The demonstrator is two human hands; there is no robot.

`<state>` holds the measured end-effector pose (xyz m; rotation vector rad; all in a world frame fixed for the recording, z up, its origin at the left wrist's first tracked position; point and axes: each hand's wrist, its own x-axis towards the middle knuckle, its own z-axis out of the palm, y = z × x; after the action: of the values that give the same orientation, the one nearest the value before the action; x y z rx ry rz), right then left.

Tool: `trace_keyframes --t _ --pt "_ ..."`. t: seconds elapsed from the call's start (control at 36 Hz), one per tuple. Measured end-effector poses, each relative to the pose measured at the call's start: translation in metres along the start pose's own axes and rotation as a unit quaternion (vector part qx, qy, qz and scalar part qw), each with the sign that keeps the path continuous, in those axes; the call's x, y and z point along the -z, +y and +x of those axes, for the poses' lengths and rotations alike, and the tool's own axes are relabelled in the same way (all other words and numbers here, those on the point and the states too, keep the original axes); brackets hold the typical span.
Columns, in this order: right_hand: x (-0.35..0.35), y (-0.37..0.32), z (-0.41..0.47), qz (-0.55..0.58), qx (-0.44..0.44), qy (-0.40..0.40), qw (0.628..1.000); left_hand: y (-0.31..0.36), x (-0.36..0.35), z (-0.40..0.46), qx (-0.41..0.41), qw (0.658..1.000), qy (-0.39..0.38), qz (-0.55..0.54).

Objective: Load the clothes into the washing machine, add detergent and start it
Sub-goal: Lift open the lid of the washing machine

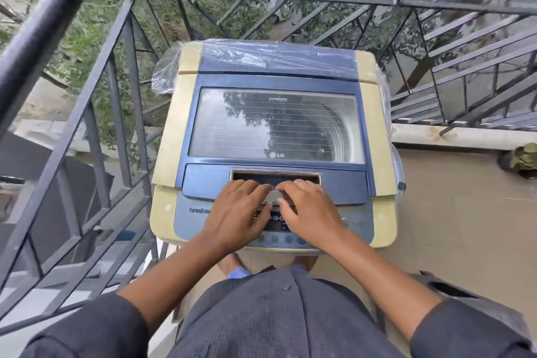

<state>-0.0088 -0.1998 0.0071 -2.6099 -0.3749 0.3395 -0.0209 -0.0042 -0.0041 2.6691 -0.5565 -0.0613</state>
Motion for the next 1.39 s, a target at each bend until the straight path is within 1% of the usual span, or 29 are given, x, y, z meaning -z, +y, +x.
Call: trace_keyframes --t 0.14,0.22,0.33,0.47,0.58,0.67,0.78,0.89,1.0,1.11,1.22,1.28,1.33,1.39 --pt "0.017 -0.002 -0.004 0.001 0.032 -0.002 0.999 0.004 0.014 0.0 -0.011 0.999 0.024 -0.022" --pt "0.029 -0.002 -0.004 -0.004 0.058 0.017 0.998 0.007 0.027 0.005 -0.019 0.998 0.04 -0.036" --pt "0.045 -0.005 -0.003 -0.005 0.104 0.09 0.99 0.013 0.051 0.015 -0.026 0.996 0.072 -0.045" --pt "0.073 -0.011 0.002 -0.056 0.172 0.192 0.965 0.022 0.088 0.031 -0.038 0.992 0.114 -0.049" --pt "0.095 -0.019 0.012 -0.08 0.185 0.27 0.942 0.028 0.112 0.048 -0.055 0.984 0.162 -0.043" --pt "0.107 -0.025 0.023 -0.08 0.182 0.323 0.925 0.03 0.122 0.061 -0.078 0.972 0.219 -0.022" --pt "0.124 -0.033 0.037 -0.094 0.178 0.35 0.915 0.031 0.124 0.076 -0.103 0.952 0.288 0.011" --pt "0.141 -0.037 0.053 -0.111 0.173 0.371 0.906 0.034 0.127 0.085 -0.094 0.939 0.328 0.034" --pt "0.154 -0.038 0.075 -0.11 0.155 0.423 0.886 0.037 0.126 0.089 -0.064 0.942 0.327 0.046" --pt "0.161 -0.042 0.096 -0.124 0.127 0.475 0.862 0.034 0.123 0.099 -0.032 0.951 0.288 0.108" --pt "0.167 -0.047 0.108 -0.151 0.102 0.491 0.852 0.027 0.124 0.116 -0.03 0.949 0.275 0.152" --pt "0.172 -0.05 0.11 -0.148 0.094 0.502 0.847 0.023 0.125 0.124 -0.029 0.947 0.272 0.169" --pt "0.174 -0.051 0.109 -0.138 0.099 0.522 0.836 0.02 0.128 0.13 -0.03 0.945 0.273 0.178" --pt "0.172 -0.05 0.104 -0.143 0.124 0.535 0.823 0.019 0.133 0.136 -0.033 0.945 0.272 0.177"
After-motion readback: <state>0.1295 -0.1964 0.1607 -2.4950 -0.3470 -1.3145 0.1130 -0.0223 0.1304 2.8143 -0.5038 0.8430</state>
